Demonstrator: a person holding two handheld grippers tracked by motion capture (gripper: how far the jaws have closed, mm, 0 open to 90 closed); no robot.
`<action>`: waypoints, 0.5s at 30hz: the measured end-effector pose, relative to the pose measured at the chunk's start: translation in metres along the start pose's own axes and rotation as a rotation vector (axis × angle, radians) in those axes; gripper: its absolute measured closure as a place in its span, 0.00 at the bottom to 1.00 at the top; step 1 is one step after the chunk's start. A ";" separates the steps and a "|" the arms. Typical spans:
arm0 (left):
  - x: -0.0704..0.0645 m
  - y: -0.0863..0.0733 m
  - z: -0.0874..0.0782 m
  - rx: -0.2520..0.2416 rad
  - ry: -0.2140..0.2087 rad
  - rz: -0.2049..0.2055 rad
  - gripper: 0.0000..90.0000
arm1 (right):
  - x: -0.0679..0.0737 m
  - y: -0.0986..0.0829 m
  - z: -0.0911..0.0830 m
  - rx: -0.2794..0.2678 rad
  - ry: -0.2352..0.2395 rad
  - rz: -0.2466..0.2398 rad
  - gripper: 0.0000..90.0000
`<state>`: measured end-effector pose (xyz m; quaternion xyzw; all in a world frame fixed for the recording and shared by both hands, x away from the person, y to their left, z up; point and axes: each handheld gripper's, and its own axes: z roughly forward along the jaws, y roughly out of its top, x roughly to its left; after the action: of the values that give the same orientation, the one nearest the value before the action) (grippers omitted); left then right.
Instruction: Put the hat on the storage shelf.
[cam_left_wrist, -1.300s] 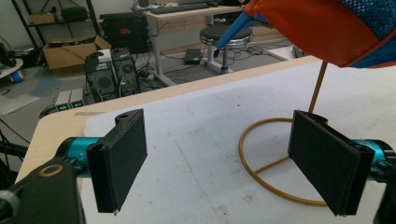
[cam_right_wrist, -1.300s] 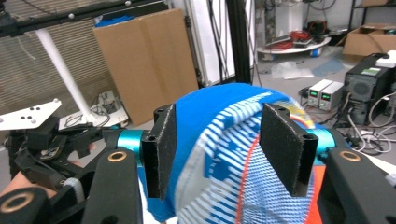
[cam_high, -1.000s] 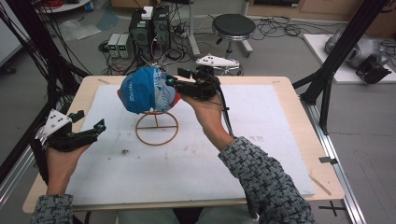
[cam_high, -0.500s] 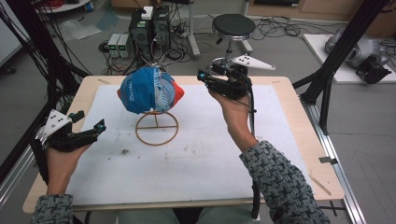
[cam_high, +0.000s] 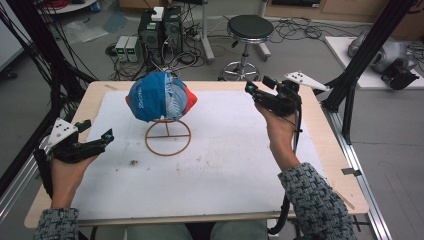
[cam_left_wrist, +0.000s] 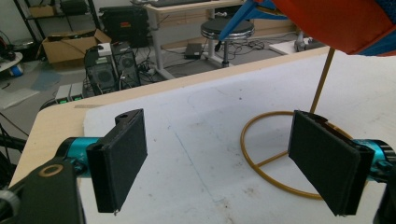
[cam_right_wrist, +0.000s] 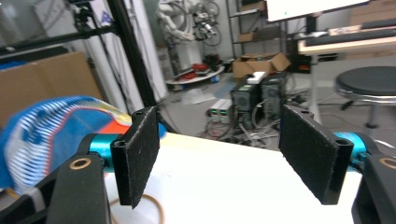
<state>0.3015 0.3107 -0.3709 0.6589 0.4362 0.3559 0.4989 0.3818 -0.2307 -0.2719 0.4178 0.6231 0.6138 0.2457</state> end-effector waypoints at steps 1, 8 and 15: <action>0.000 0.000 -0.001 0.003 0.001 0.005 0.22 | -0.002 -0.001 -0.002 0.001 -0.008 -0.004 0.32; 0.000 0.000 -0.003 0.001 0.007 0.001 0.22 | -0.021 -0.021 -0.029 -0.009 -0.066 0.017 0.30; 0.000 0.000 -0.003 -0.001 0.005 -0.001 0.22 | -0.032 -0.044 -0.052 -0.012 -0.105 0.037 0.28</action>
<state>0.2990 0.3112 -0.3701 0.6575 0.4375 0.3579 0.4982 0.3462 -0.2816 -0.3145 0.4595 0.5978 0.5993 0.2689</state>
